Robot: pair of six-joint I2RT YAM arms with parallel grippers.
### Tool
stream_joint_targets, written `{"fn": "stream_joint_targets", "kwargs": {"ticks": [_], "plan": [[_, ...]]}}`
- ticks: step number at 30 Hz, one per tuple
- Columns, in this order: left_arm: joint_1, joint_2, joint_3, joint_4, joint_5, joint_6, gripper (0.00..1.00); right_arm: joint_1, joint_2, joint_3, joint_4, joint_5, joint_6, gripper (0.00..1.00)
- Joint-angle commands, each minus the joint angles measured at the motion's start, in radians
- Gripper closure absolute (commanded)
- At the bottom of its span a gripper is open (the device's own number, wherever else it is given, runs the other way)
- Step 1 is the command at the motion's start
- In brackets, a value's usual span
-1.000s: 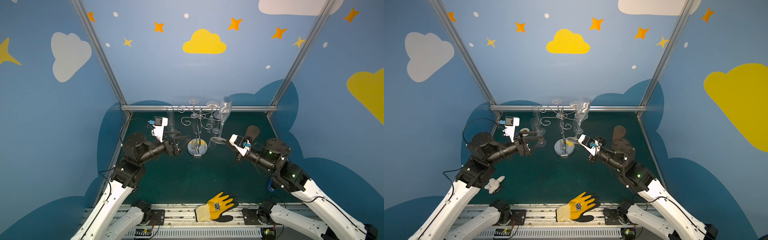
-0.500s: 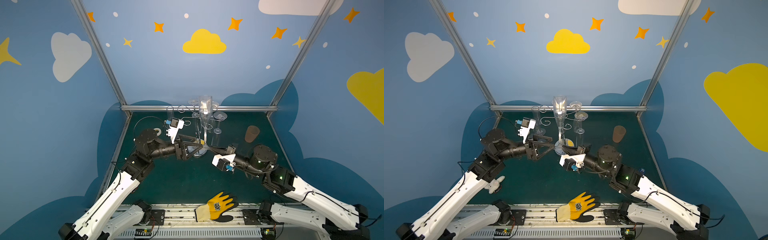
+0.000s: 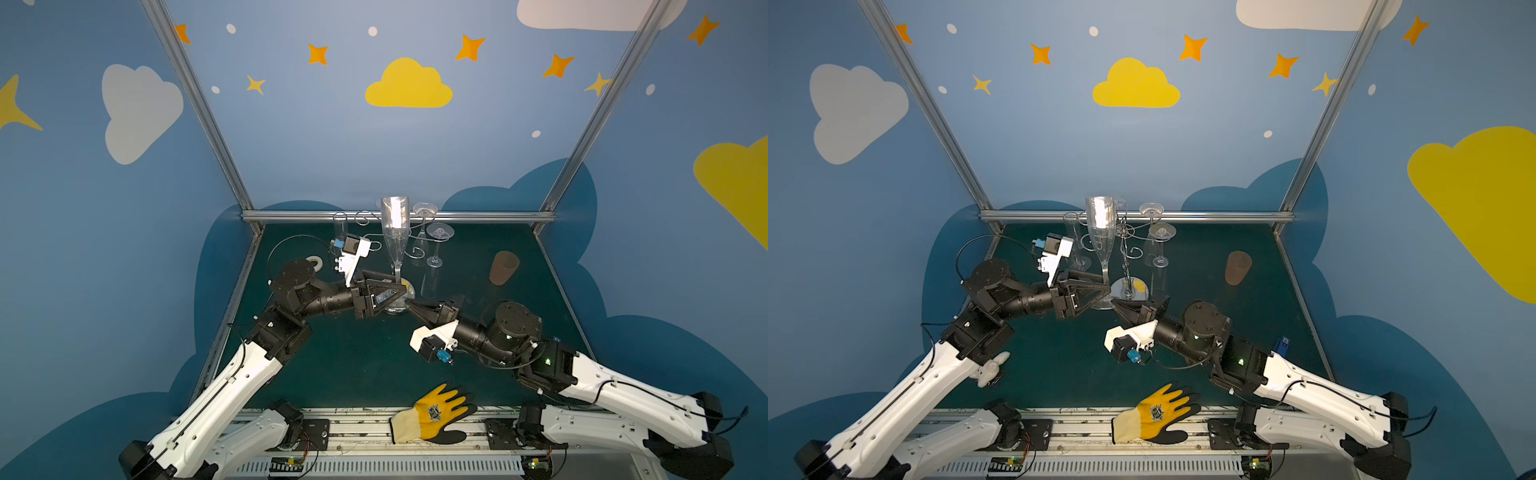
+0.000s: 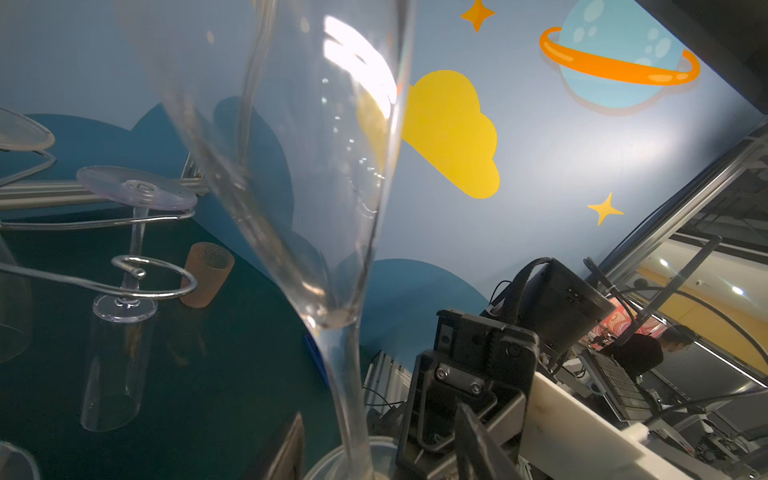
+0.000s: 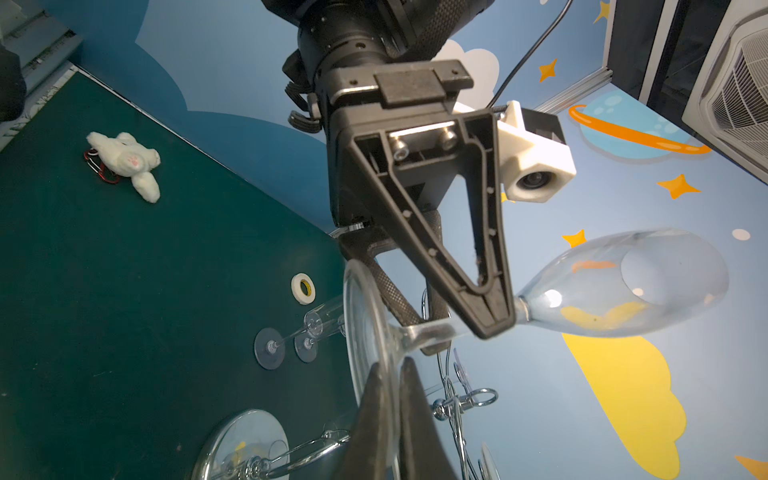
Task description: Take the wine glass off the wine glass rack
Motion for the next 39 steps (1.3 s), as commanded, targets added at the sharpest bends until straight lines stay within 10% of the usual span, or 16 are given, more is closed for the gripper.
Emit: {"fn": "stream_joint_targets", "kwargs": {"ticks": [1, 18, 20, 24, 39], "plan": [[-0.002, -0.006, -0.013, 0.057, -0.008, -0.022, 0.52, 0.021, -0.003, -0.004, 0.081, 0.038, -0.021, 1.00], [-0.015, 0.007, -0.013, 0.084, -0.030, -0.040, 0.93, 0.049, 0.007, -0.041, 0.108, 0.060, -0.035, 1.00], [-0.015, 0.005, -0.015, 0.089, -0.043, -0.040, 0.97, 0.051, 0.003, -0.046, 0.103, 0.060, -0.031, 0.60], [-0.015, -0.005, -0.023, 0.086, -0.076, -0.016, 0.97, 0.050, -0.026, -0.058, 0.099, 0.061, -0.001, 0.15], [-0.091, -0.089, -0.053, -0.150, -0.382, 0.480, 0.97, -0.029, -0.039, 0.265, -0.069, 0.244, 0.708, 0.11]]}}
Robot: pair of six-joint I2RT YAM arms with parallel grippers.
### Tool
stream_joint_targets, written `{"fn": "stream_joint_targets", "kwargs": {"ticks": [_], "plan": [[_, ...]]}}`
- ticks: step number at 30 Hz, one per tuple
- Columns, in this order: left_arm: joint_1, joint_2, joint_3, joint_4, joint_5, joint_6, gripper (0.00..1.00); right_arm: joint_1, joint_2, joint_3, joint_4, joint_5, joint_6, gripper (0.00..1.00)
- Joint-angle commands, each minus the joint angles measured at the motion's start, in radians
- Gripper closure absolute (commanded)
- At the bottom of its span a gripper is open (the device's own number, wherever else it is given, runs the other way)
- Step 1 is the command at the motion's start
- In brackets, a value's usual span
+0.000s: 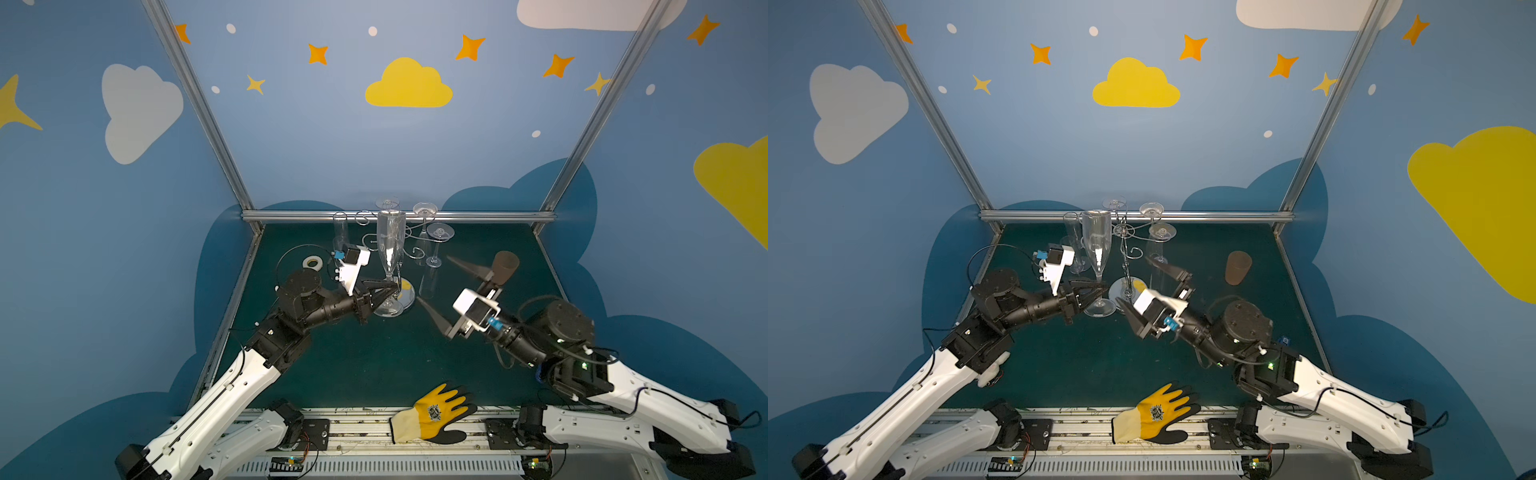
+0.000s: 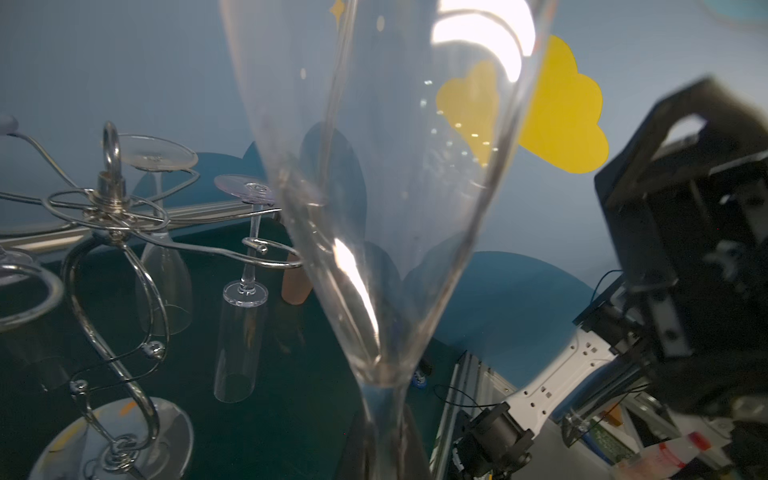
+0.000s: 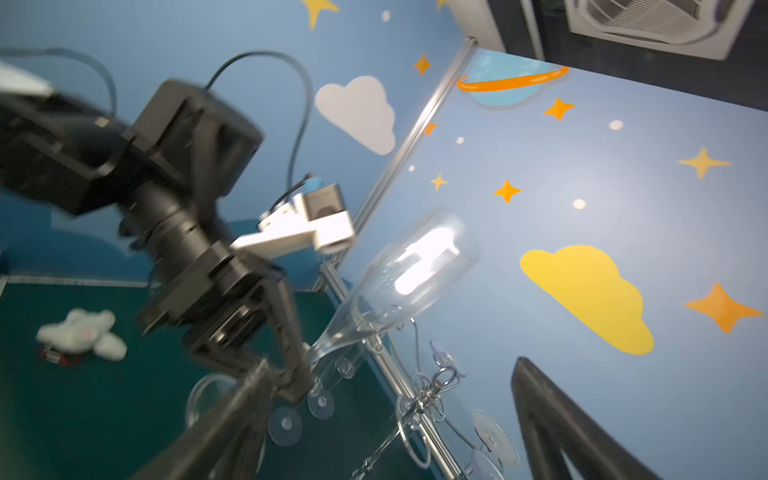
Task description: Take the wine glass off the wine glass rack
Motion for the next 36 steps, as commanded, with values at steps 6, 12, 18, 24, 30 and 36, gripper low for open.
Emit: {"fn": "stream_joint_targets", "kwargs": {"ticks": [6, 12, 18, 24, 30, 36], "plan": [[-0.114, -0.065, -0.034, 0.056, -0.274, 0.307, 0.97, -0.153, 0.089, 0.178, -0.146, -0.162, 0.522, 0.11], [-0.156, -0.068, -0.071, 0.118, -0.389, 0.351, 0.97, -0.208, 0.135, 0.209, -0.119, -0.359, 0.654, 0.11], [-0.191, -0.055, -0.082, 0.165, -0.431, 0.389, 0.97, -0.217, 0.199, 0.236, -0.149, -0.416, 0.703, 0.11], [-0.217, -0.038, -0.080, 0.184, -0.449, 0.408, 0.97, -0.223, 0.240, 0.229, -0.102, -0.441, 0.727, 0.13], [-0.246, -0.016, -0.081, 0.191, -0.458, 0.413, 0.97, -0.226, 0.263, 0.225, -0.067, -0.457, 0.736, 0.16], [-0.266, 0.012, -0.079, 0.209, -0.463, 0.416, 0.97, -0.230, 0.279, 0.224, -0.049, -0.463, 0.743, 0.25]]}}
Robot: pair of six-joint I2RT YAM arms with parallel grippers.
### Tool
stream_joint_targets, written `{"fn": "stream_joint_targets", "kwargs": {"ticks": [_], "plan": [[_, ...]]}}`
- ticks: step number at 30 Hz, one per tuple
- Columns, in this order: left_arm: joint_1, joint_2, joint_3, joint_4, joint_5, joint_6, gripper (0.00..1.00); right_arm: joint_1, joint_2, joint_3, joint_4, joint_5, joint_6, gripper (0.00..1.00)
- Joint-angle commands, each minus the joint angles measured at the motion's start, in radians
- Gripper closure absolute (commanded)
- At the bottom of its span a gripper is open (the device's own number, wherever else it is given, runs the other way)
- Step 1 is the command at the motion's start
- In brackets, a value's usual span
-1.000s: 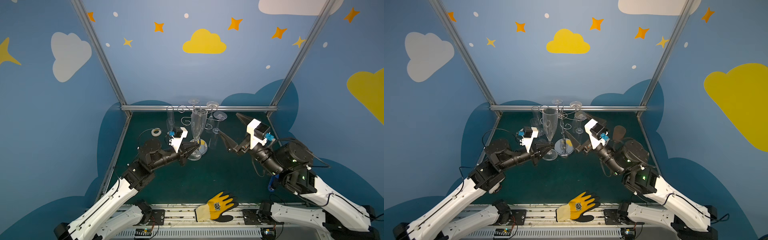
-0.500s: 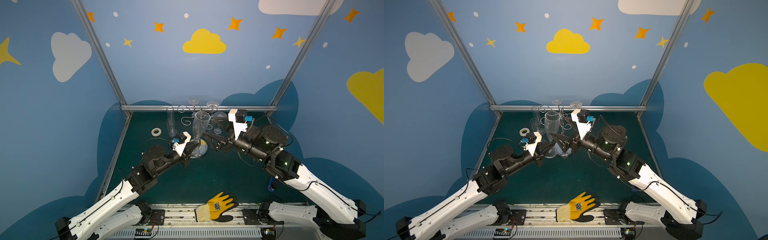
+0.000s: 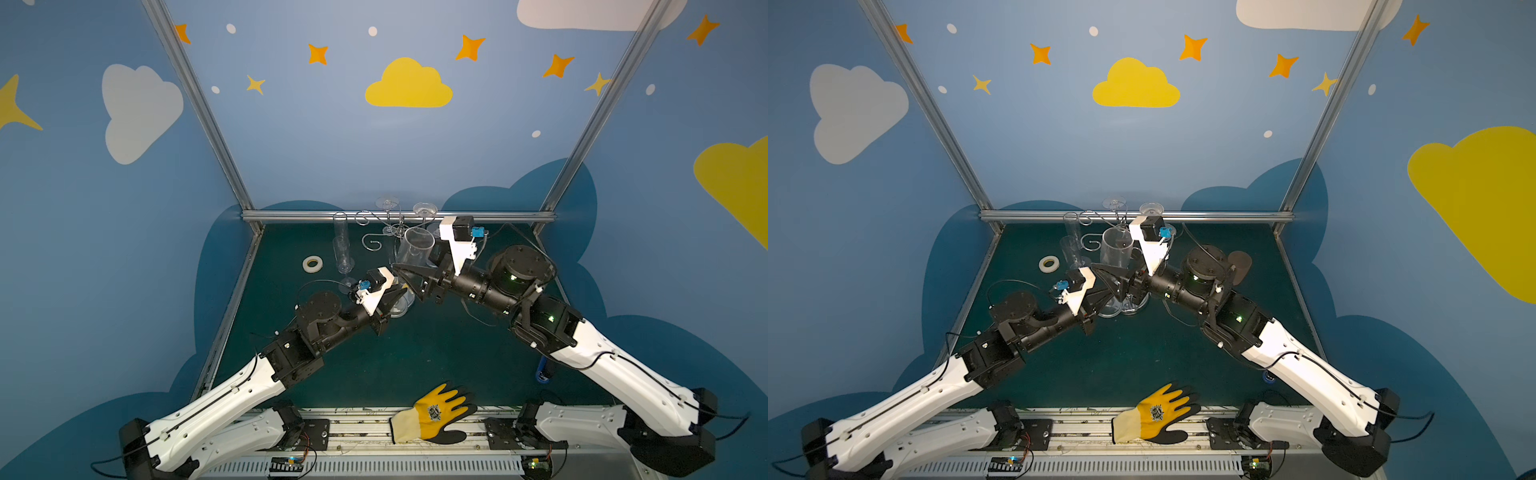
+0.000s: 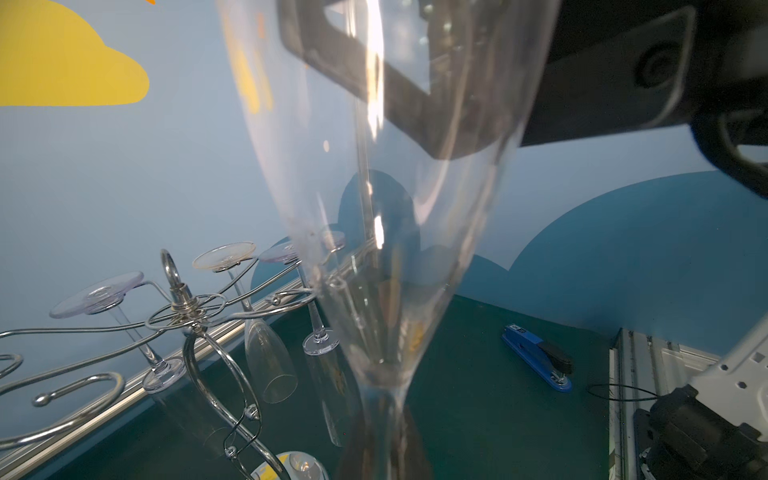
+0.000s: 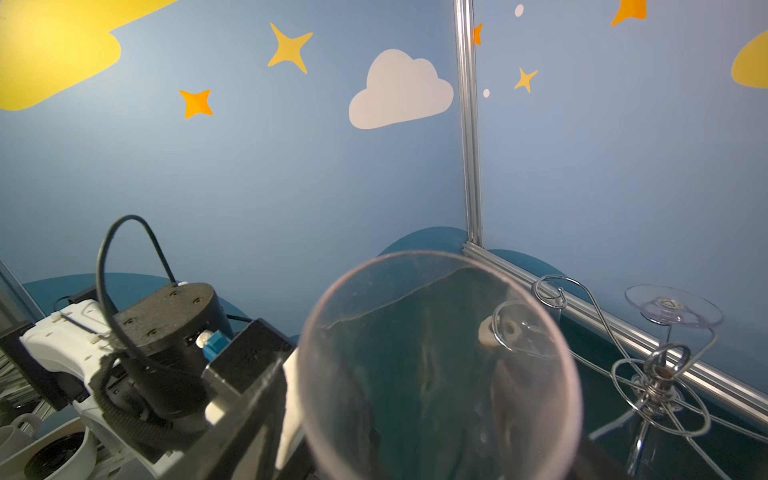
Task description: Take the wine glass off the wine glass rack
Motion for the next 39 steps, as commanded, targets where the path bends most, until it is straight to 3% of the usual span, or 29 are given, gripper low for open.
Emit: {"fn": "stream_joint_targets", "kwargs": {"ticks": [1, 11, 18, 31, 39], "plan": [[-0.009, 0.009, 0.006, 0.058, -0.012, 0.013, 0.97, -0.005, 0.007, 0.014, 0.047, -0.013, 0.011, 0.27], [-0.025, 0.022, 0.012, 0.063, -0.022, 0.029, 0.97, -0.009, -0.009, -0.019, 0.079, 0.004, 0.014, 0.47], [-0.029, 0.033, 0.022, 0.055, -0.024, 0.032, 0.95, -0.012, -0.020, -0.040, 0.096, 0.002, 0.014, 0.52], [-0.030, -0.038, 0.003, -0.016, -0.062, 0.006, 0.26, -0.018, -0.118, -0.131, 0.088, 0.056, -0.072, 0.53], [-0.030, -0.152, -0.053, -0.036, -0.104, -0.015, 0.12, -0.045, -0.237, -0.247, 0.036, 0.203, -0.139, 0.55]]}}
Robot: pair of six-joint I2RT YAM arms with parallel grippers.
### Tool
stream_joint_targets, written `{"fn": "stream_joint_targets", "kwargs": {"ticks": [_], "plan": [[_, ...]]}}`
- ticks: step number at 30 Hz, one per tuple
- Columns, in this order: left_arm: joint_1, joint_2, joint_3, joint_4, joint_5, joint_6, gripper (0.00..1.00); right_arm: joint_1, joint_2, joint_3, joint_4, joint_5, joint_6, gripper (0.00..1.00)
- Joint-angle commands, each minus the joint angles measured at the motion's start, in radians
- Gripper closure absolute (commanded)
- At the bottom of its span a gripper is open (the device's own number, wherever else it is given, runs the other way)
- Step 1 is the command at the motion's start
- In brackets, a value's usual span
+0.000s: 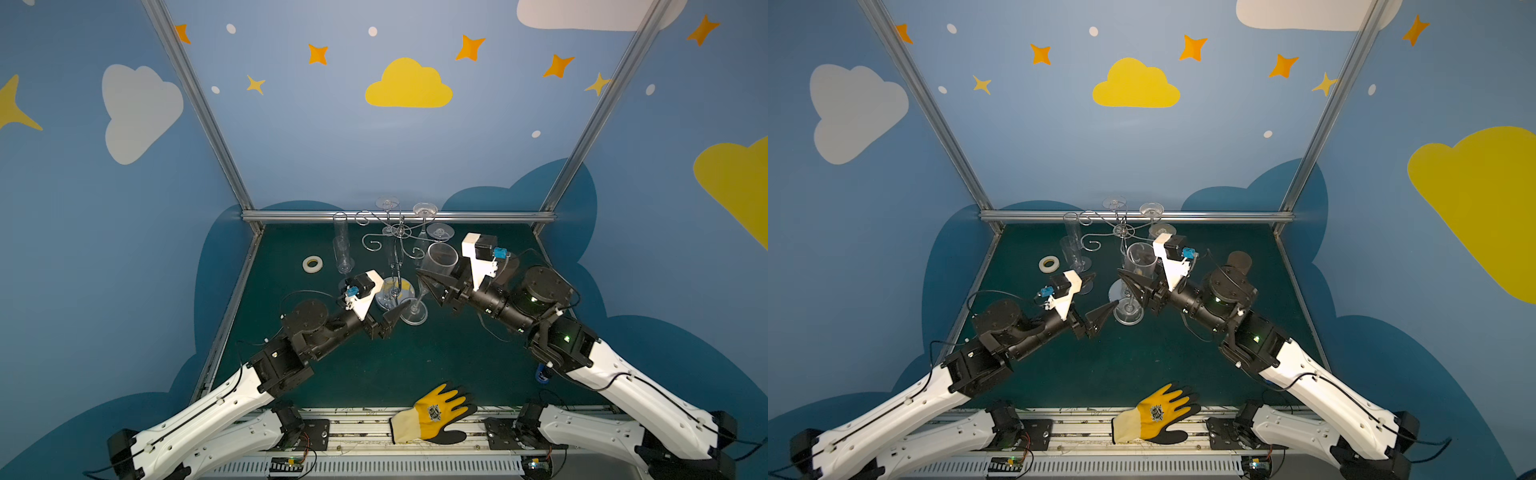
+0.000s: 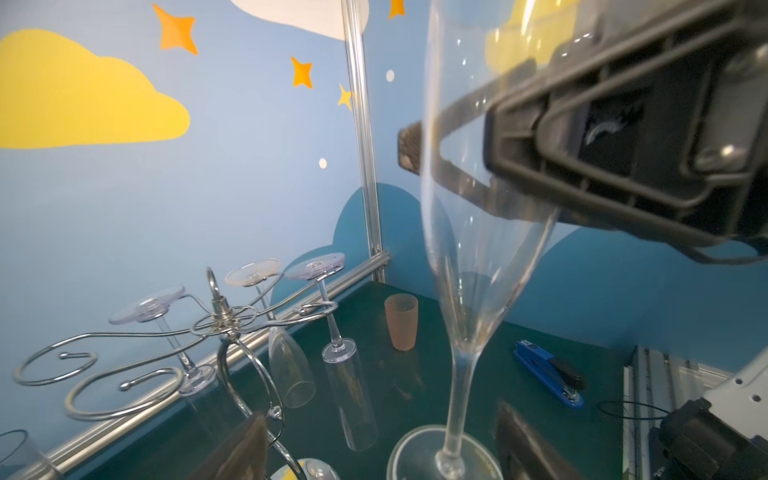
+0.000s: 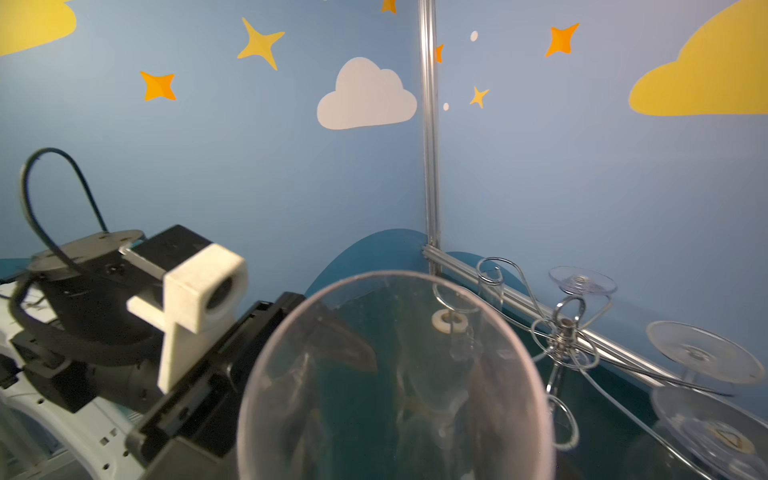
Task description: Take the wine glass off the wine glass rack
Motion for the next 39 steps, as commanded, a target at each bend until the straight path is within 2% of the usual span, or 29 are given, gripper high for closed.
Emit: {"fn": "stream_joint_targets", "kwargs": {"ticks": [1, 11, 18, 23, 31, 39], "plan": [[-0.002, -0.042, -0.034, -0.010, -0.035, -0.014, 0.11, -0.018, -0.054, -0.039, -0.017, 0.101, -0.052, 0.55], [0.000, -0.151, -0.122, 0.012, -0.141, -0.082, 0.07, -0.074, -0.201, -0.204, -0.066, 0.226, -0.100, 0.55], [-0.001, -0.182, -0.116, -0.018, -0.181, -0.086, 0.05, -0.142, -0.269, -0.388, 0.054, 0.282, -0.151, 0.56], [0.001, -0.193, -0.112, -0.032, -0.229, -0.097, 0.04, -0.235, -0.235, -0.456, 0.118, 0.239, -0.180, 0.56], [0.002, -0.198, -0.136, 0.016, -0.298, -0.140, 0.03, -0.409, -0.095, -0.539, 0.317, 0.066, -0.174, 0.56], [0.011, -0.170, -0.154, 0.081, -0.380, -0.124, 0.02, -0.542, 0.094, -0.499, 0.400, -0.040, -0.161, 0.56]]}}
